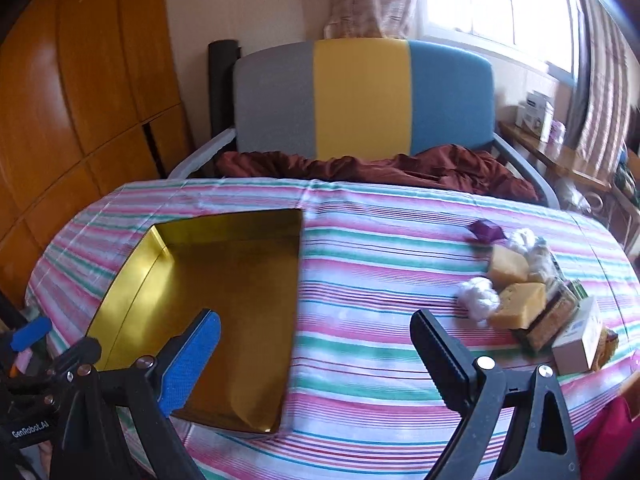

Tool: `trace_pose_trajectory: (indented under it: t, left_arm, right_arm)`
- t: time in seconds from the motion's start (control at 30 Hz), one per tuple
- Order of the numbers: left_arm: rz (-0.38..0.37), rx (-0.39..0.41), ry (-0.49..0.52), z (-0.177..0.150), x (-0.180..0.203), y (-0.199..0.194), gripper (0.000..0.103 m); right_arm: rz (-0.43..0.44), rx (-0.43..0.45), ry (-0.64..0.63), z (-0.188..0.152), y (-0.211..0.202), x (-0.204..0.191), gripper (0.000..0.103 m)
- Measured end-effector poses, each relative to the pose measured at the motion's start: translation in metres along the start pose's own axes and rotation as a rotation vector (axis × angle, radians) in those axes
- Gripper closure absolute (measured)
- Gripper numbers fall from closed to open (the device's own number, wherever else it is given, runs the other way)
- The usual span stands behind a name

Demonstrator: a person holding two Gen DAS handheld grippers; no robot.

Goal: Organize objects
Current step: 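Move both tools from the gold tray toward the pile of items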

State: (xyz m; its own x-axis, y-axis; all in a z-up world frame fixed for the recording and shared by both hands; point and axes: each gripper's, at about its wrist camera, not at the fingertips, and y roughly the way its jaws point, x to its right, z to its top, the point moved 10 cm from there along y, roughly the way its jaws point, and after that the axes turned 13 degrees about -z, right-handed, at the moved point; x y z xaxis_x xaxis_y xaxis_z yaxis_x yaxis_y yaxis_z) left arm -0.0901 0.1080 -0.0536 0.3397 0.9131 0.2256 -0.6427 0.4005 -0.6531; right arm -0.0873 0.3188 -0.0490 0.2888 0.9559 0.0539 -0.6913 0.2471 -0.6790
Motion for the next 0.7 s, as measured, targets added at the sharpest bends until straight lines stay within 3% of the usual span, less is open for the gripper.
trace_pose_trajectory:
  t: [0.27,0.4,0.5,0.7]
  left_arm:
    - [-0.172,-0.051,0.148,0.012,0.078,0.027,0.0]
    - [-0.269,-0.082,0.197,0.016,0.12,0.046,0.0]
    - [-0.322,-0.157,0.232,0.011,0.152,0.07,0.0]
    - [-0.346,-0.239,0.297,0.004,0.208,0.11,0.0]
  right_arm:
    - [-0.021,-0.092,0.358,0.004,0.009,0.135,0.005]
    - [-0.097,-0.073,0.561,0.003,0.002,0.226,0.005]
    - [-0.161,-0.062,0.687,-0.002,0.001,0.285,0.005]
    - [-0.254,-0.083,0.756,-0.03,0.027,0.338,0.005]
